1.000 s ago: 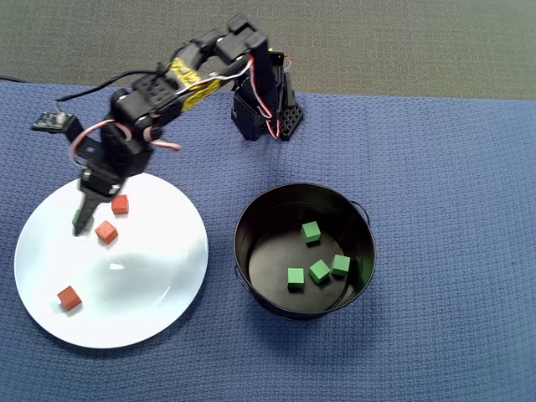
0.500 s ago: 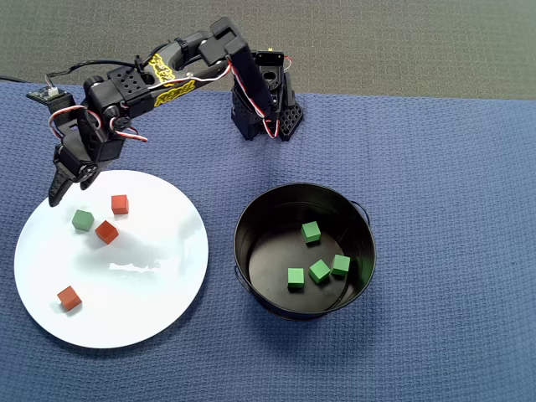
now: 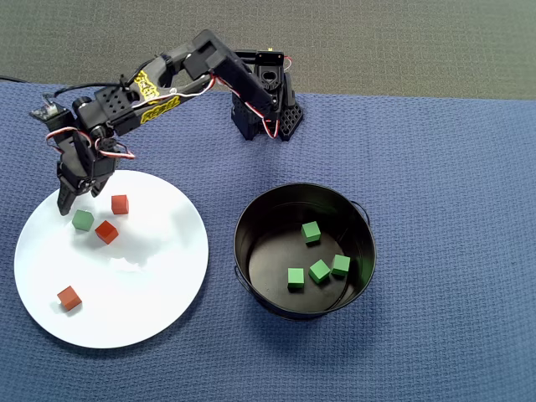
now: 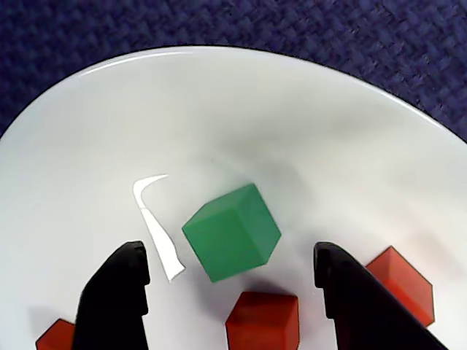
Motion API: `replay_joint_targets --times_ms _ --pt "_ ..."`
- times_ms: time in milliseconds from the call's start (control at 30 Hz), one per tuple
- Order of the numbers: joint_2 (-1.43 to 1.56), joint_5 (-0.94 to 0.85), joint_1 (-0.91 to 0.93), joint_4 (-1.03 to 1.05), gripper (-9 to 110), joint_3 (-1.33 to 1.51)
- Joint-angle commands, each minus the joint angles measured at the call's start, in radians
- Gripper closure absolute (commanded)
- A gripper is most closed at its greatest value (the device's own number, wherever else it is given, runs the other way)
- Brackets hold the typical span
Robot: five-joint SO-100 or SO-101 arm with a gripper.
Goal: Pick up the green cubes from the white plate and place them in the black recipient
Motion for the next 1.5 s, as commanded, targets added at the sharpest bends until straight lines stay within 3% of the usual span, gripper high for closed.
replay_joint_targets --times_ms 0,367,700,1067,1267,1467 --pt "-0.003 -0.002 -0.020 -0.035 80 -0.112" --pt "-0.015 -0.052 -0.048 -0.060 79 -0.121" --pt "-0.041 -0.209 -0.067 -0.091 78 -0.110" --pt "0.094 -0.561 -0.086 -0.130 75 0.057" --pt "0.184 -0.531 -0.080 -0.118 76 0.098" --pt "0.207 -0.632 -0.061 -0.144 76 0.141"
